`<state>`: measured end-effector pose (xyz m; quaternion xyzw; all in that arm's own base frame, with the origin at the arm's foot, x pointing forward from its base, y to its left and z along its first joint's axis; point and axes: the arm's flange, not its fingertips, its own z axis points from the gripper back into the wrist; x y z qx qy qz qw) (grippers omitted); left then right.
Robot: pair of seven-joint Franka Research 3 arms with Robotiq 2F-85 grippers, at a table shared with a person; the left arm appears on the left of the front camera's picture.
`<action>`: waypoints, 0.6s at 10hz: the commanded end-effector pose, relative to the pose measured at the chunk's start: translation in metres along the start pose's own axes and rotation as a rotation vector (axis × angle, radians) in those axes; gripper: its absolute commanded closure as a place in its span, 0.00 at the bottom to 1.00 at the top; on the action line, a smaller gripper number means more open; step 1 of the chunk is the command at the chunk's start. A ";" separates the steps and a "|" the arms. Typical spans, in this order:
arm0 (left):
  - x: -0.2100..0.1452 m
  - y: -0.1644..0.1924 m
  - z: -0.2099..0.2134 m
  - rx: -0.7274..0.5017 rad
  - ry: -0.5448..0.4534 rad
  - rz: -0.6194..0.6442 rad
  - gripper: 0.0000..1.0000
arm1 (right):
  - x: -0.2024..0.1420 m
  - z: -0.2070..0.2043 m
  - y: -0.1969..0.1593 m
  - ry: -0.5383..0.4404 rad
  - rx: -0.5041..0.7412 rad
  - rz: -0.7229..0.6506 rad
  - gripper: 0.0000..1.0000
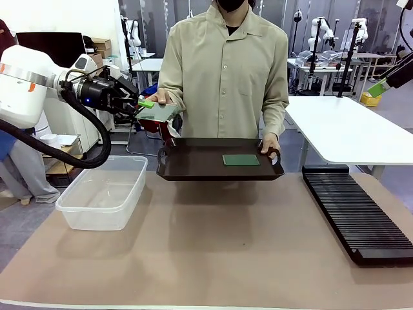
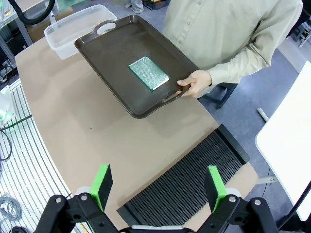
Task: Sort PCBs into racks and boxes based on the side picked up.
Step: Pick up the Blank PCB handed by the Human.
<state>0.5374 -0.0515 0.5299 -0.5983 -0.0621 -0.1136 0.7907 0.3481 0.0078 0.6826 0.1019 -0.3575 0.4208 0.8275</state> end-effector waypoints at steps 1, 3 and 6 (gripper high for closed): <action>0.002 0.000 -0.002 -0.043 0.019 0.011 1.00 | -0.001 0.000 0.000 0.001 0.003 0.000 0.00; 0.003 0.001 -0.003 -0.068 0.023 0.023 1.00 | -0.001 0.000 0.000 0.001 0.003 0.000 0.00; 0.002 0.001 -0.002 -0.075 0.008 0.023 1.00 | -0.001 0.000 0.000 0.001 0.003 0.000 0.00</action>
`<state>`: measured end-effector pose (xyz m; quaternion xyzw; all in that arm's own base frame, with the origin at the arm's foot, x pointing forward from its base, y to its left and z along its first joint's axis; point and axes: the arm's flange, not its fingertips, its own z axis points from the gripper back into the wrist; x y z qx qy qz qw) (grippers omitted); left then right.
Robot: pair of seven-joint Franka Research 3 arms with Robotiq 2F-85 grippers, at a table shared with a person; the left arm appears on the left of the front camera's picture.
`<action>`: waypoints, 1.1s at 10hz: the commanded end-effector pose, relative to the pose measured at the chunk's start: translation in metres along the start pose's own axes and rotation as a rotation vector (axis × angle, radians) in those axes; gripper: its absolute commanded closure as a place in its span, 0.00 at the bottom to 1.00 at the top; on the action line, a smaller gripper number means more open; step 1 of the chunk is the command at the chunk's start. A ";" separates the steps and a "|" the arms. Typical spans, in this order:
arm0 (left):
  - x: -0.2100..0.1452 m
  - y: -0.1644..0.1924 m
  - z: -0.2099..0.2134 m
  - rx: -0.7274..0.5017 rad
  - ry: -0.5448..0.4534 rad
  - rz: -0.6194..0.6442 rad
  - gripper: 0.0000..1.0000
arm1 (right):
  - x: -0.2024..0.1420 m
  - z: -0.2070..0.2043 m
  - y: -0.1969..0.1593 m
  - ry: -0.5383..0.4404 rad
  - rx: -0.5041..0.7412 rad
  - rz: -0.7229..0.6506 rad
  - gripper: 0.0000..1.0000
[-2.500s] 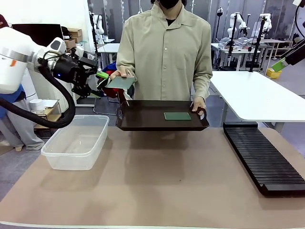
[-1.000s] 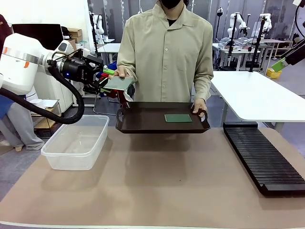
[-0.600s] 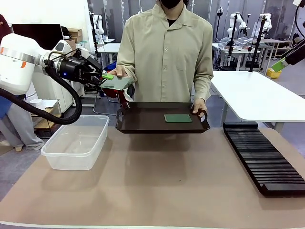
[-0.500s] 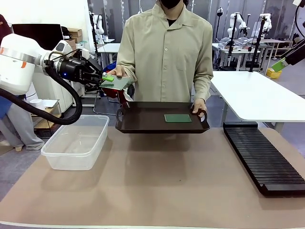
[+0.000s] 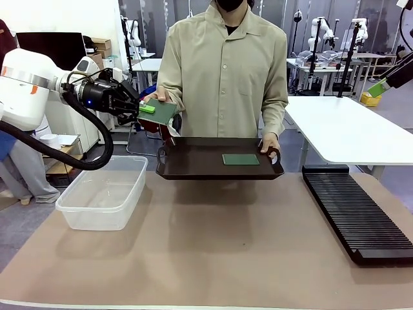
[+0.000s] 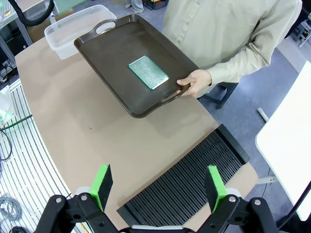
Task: Sort PCBs into racks and boxes based on the side picked up.
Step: Pick up the Blank PCB handed by the Human, then if the short side of the Blank PCB is picked up, insert it into the PCB Rack ; if the long side is picked up, place it in the Organizing box.
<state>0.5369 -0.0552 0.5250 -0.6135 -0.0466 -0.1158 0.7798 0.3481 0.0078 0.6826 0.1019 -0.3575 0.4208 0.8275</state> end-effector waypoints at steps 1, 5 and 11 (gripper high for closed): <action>0.003 -0.002 0.005 -0.036 -0.027 0.013 1.00 | -0.001 0.000 0.000 0.001 0.003 0.000 0.00; 0.000 0.000 0.003 -0.002 -0.010 0.004 1.00 | -0.001 0.000 0.000 0.001 0.003 0.000 0.00; 0.000 0.000 0.003 -0.002 -0.010 0.004 1.00 | -0.001 0.000 0.000 0.001 0.003 0.000 0.00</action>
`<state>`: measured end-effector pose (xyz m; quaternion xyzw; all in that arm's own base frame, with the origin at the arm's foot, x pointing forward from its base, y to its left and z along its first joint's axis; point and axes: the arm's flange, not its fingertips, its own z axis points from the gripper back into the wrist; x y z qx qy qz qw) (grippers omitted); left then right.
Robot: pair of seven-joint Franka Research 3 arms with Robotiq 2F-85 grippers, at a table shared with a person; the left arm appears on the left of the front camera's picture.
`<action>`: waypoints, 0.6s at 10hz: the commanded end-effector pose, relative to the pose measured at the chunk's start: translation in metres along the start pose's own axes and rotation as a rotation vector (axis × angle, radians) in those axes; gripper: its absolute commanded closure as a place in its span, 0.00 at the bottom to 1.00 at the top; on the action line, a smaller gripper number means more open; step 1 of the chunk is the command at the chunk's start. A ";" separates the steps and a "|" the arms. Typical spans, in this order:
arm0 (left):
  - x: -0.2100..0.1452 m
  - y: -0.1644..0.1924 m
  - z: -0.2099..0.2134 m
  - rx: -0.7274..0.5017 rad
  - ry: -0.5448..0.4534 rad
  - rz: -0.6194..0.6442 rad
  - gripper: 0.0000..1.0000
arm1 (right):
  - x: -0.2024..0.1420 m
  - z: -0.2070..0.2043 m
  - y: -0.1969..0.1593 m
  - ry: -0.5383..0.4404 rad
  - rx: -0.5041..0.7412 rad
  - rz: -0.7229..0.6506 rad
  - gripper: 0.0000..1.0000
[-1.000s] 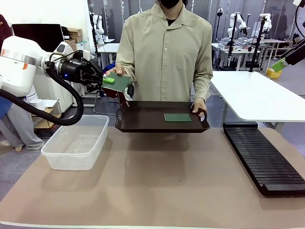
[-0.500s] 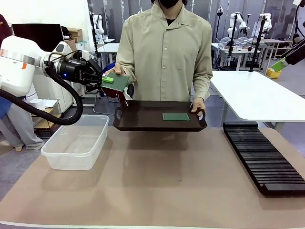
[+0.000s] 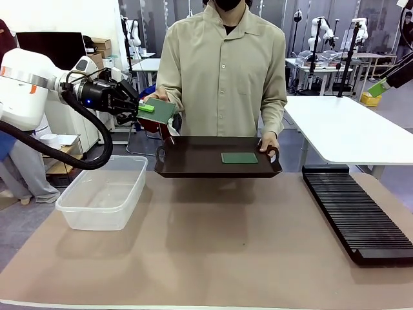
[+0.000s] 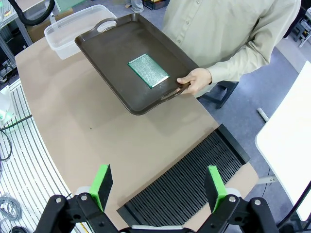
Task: Sort PCBs into racks and boxes based on the side picked up.
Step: If the short side of the Blank PCB is picked up, insert it into the PCB Rack ; if the long side is picked up, place it in the Organizing box.
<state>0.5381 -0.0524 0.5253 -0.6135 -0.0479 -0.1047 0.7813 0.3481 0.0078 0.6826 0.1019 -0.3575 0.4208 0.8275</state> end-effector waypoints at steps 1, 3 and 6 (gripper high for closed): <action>0.000 0.000 0.000 -0.006 0.006 -0.012 1.00 | -0.001 0.000 0.000 0.001 0.003 0.000 0.00; 0.000 0.000 0.000 -0.006 0.006 -0.012 1.00 | -0.001 0.000 0.000 0.001 0.003 0.000 0.00; 0.000 0.000 0.000 -0.006 0.006 -0.012 1.00 | -0.001 0.000 0.000 0.001 0.003 0.000 0.00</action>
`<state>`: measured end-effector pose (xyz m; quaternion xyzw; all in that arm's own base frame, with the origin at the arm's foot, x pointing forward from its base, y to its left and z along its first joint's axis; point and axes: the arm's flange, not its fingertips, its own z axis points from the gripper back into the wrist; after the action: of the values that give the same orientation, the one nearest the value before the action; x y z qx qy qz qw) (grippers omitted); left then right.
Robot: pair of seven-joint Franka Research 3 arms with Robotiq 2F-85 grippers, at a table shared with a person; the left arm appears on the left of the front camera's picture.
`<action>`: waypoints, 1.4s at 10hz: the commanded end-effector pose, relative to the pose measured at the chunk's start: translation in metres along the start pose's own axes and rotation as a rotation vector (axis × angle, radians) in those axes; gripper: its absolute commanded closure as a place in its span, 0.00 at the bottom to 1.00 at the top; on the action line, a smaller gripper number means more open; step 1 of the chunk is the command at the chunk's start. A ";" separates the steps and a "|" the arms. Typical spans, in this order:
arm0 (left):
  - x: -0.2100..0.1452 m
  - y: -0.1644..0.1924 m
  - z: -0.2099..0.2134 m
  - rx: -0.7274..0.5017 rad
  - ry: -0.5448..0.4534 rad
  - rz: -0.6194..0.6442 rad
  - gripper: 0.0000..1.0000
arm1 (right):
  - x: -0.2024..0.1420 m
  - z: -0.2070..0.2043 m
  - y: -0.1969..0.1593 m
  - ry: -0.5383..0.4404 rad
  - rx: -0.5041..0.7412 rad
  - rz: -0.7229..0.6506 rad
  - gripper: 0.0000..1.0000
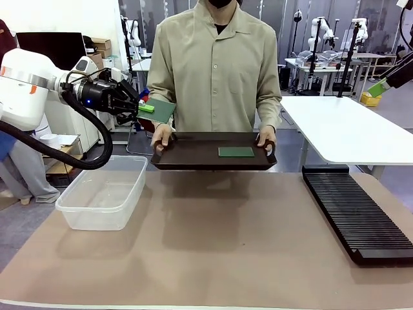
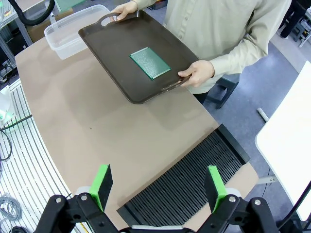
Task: Sort PCBs into racks and boxes based on the side picked up.
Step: If the short side of the Blank PCB is picked up, insert it into the PCB Rack ; if the long side is picked up, place it in the Organizing box.
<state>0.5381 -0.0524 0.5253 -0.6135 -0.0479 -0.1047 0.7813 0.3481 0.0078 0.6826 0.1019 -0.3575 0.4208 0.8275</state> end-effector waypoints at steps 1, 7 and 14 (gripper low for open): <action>0.000 0.000 0.000 -0.006 0.006 -0.012 1.00 | -0.001 0.000 0.000 0.001 0.003 0.000 0.00; 0.000 0.000 0.000 -0.006 0.006 -0.012 1.00 | -0.001 0.000 0.000 0.001 0.003 0.000 0.00; -0.032 -0.030 0.023 0.465 0.139 0.064 0.98 | -0.001 0.000 0.000 0.001 0.003 0.000 0.00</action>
<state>0.5102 -0.0300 0.5472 -0.4439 -0.0039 -0.1229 0.8876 0.3481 0.0078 0.6826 0.1019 -0.3575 0.4208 0.8275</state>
